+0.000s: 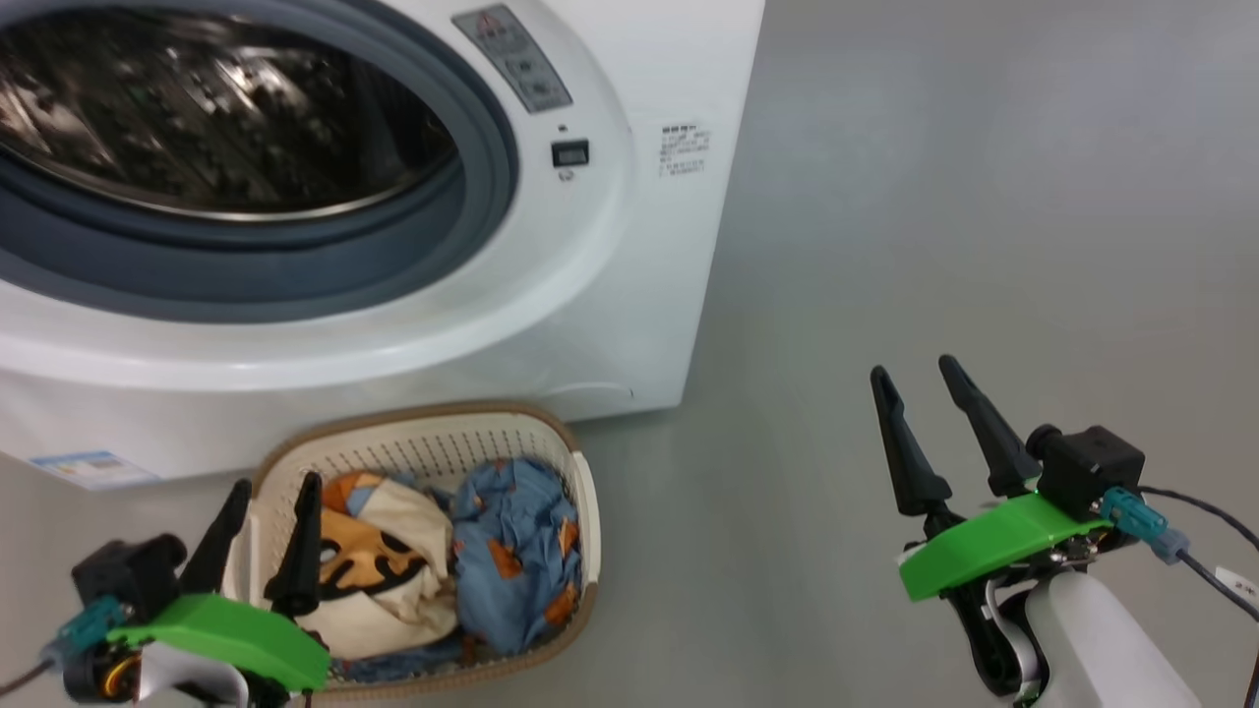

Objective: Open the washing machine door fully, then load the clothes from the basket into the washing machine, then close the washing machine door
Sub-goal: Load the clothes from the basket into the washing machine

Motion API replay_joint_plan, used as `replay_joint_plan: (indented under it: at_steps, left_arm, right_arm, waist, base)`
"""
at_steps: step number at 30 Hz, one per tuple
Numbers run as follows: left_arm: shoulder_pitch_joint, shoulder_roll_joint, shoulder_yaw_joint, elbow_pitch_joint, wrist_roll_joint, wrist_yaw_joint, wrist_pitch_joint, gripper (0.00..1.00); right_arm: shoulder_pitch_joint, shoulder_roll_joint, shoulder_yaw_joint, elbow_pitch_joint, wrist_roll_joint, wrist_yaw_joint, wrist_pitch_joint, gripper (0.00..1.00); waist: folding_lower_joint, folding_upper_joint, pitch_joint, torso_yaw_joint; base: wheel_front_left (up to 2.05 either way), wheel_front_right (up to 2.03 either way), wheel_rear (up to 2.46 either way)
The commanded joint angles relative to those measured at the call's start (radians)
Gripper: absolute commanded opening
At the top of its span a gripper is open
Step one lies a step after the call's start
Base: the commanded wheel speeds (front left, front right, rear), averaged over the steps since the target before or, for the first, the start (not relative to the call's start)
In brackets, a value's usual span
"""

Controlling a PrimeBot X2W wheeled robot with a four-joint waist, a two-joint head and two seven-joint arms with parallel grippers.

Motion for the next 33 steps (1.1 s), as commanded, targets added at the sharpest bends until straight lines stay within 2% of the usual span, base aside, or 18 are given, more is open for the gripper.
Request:
replay_joint_plan:
  at_steps: [1,9,15,24,33]
  left_arm:
    - [-0.059,0.032,0.023,0.015,-0.006,-0.013,0.005,1.0]
    - [-0.153,0.041,-0.015,0.13,-0.007,-0.044,0.011,1.0]
    - [-0.235,0.039,-0.091,0.23,-0.031,-0.059,0.061,1.0]
    - [-0.34,0.073,-0.257,0.311,-0.142,-0.06,0.149,1.0]
    - [-0.44,0.109,-0.375,0.406,-0.238,-0.06,0.207,1.0]
  right_arm:
    - [-0.031,0.013,0.011,-0.031,-0.016,0.006,-0.012,1.0]
    - [-0.069,0.032,-0.011,-0.057,-0.041,0.006,-0.012,1.0]
    - [-0.105,0.039,-0.014,-0.077,-0.052,0.006,-0.012,1.0]
    - [-0.139,0.04,0.013,-0.117,-0.009,0.006,-0.012,1.0]
    - [-0.161,0.04,0.037,-0.163,0.032,0.006,-0.012,1.0]
  waist:
    - [0.0,0.0,0.093,-0.023]
    - [0.0,0.0,0.208,-0.044]
    - [0.0,0.0,0.298,-0.058]
    - [0.0,0.0,0.416,-0.102]
    - [0.0,0.0,0.511,-0.157]
  base:
    - [0.0,0.0,0.0]
    - [0.0,0.0,0.0]
    - [0.0,0.0,0.0]
    - [0.0,0.0,0.0]
    - [0.0,0.0,0.0]
